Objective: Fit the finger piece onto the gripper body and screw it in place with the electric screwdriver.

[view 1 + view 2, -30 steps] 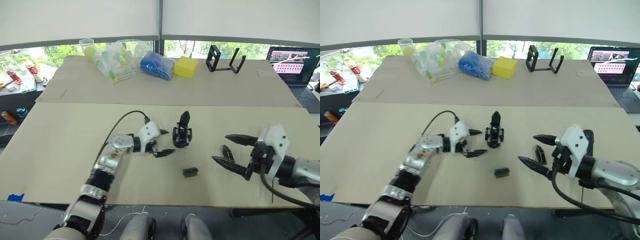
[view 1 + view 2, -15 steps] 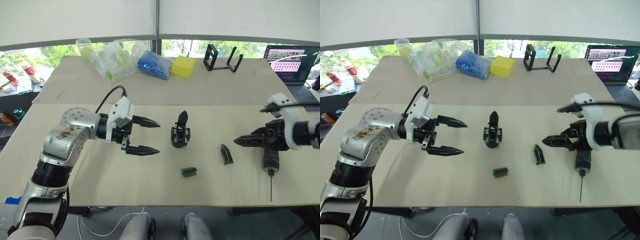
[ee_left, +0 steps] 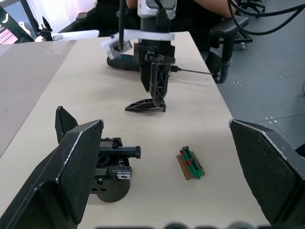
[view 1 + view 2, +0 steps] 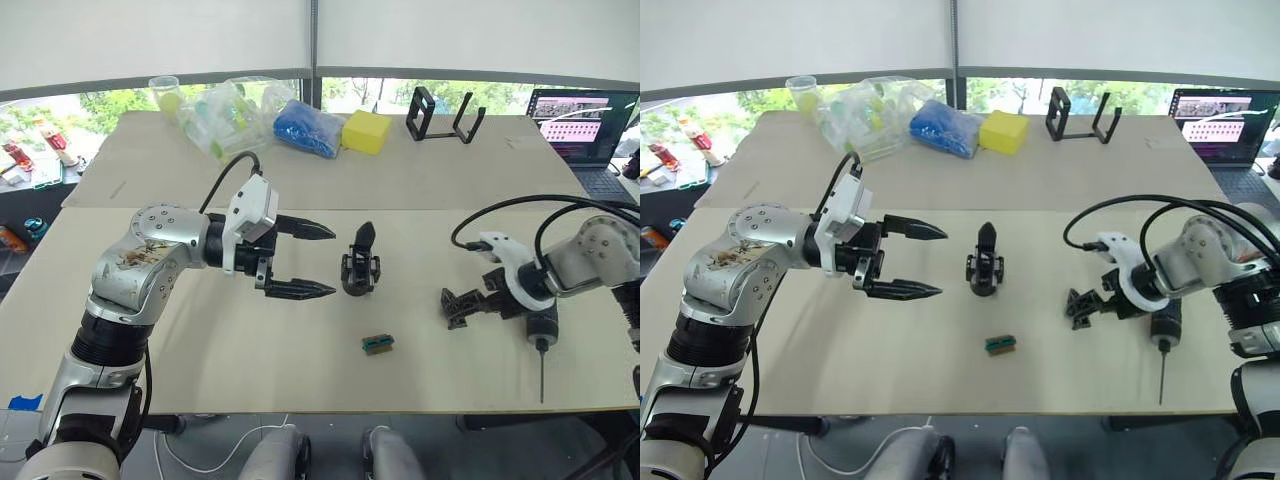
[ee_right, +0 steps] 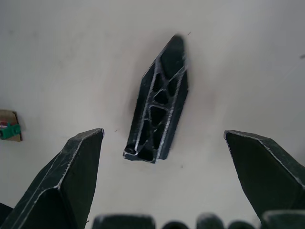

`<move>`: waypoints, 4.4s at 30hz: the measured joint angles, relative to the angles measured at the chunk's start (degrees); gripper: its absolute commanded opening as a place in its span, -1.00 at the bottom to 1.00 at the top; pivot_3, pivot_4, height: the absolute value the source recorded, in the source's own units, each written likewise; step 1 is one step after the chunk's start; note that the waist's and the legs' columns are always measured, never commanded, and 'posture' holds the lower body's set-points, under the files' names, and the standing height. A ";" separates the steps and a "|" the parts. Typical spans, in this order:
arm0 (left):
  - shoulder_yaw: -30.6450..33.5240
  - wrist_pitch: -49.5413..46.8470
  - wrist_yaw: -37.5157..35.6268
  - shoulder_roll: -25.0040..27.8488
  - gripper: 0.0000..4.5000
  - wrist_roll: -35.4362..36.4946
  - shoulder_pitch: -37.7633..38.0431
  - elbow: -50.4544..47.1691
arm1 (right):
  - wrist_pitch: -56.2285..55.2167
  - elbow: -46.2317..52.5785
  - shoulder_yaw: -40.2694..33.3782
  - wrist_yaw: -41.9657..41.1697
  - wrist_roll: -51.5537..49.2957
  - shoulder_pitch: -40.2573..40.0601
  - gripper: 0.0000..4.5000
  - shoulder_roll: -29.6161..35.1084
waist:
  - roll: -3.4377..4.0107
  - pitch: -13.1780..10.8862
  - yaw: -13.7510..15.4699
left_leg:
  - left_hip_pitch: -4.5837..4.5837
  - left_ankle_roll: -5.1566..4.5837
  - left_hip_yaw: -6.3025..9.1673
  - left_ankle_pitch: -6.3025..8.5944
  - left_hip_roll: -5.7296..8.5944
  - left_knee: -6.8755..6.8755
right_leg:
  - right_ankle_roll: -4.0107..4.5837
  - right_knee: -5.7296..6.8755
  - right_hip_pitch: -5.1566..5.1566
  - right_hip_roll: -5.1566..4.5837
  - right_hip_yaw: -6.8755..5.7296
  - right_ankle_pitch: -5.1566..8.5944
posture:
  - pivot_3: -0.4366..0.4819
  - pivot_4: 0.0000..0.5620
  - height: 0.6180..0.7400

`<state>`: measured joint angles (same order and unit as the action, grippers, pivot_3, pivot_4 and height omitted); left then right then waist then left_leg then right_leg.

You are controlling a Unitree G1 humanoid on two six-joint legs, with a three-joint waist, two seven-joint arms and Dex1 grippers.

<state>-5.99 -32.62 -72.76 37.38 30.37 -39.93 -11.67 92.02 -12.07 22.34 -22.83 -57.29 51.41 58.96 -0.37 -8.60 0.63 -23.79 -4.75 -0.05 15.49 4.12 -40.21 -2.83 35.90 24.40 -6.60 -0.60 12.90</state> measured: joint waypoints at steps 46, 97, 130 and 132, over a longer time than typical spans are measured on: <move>18.34 -25.16 56.28 -33.89 -0.03 21.76 -6.24 2.64 | -52.79 34.60 -19.05 -15.64 30.19 -11.75 -0.51 -13.83 | 0.06 -0.09 0.39 | 0.01 0.09 0.01 -0.06 0.06 -0.21 | -0.20 0.26 -0.01 0.18 -0.04 -0.07 | -0.05 -0.47 1.00; 1.98 -22.62 4.68 -4.46 -1.00 17.96 -13.54 10.36 | -31.37 23.78 -21.06 -38.53 5.33 -3.29 -0.40 -17.09 | 0.08 -0.09 -0.06 | 0.06 0.08 0.04 -0.05 0.04 -0.05 | -0.16 0.24 0.01 0.16 -0.04 -0.07 | -0.05 -0.47 1.00; 0.80 -23.33 3.45 -4.71 -0.61 15.87 -15.42 10.41 | -38.48 24.00 -17.65 -42.81 12.66 -3.06 -0.85 -18.95 | 0.08 -0.09 -0.10 | 0.05 0.08 0.04 -0.05 0.04 -0.05 | -0.16 0.27 0.02 0.17 -0.05 -0.07 | -0.05 -0.47 1.00; -0.86 -20.73 0.59 -2.86 -0.22 13.66 -14.95 10.61 | -40.45 24.01 -17.55 -43.32 13.80 -3.56 -0.85 -18.87 | 0.08 -0.09 -0.15 | 0.05 0.09 0.03 -0.06 0.04 -0.04 | -0.16 0.28 0.03 0.19 -0.05 -0.07 | -0.05 -0.47 1.00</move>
<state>-6.85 -53.35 -72.16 34.51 44.03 -54.89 -1.06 51.57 11.94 4.79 -66.15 -43.49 47.85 40.09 -0.29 -8.69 0.48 -23.74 -4.67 -0.02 15.44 4.17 -40.25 -2.99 36.18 24.43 -6.41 -0.65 12.83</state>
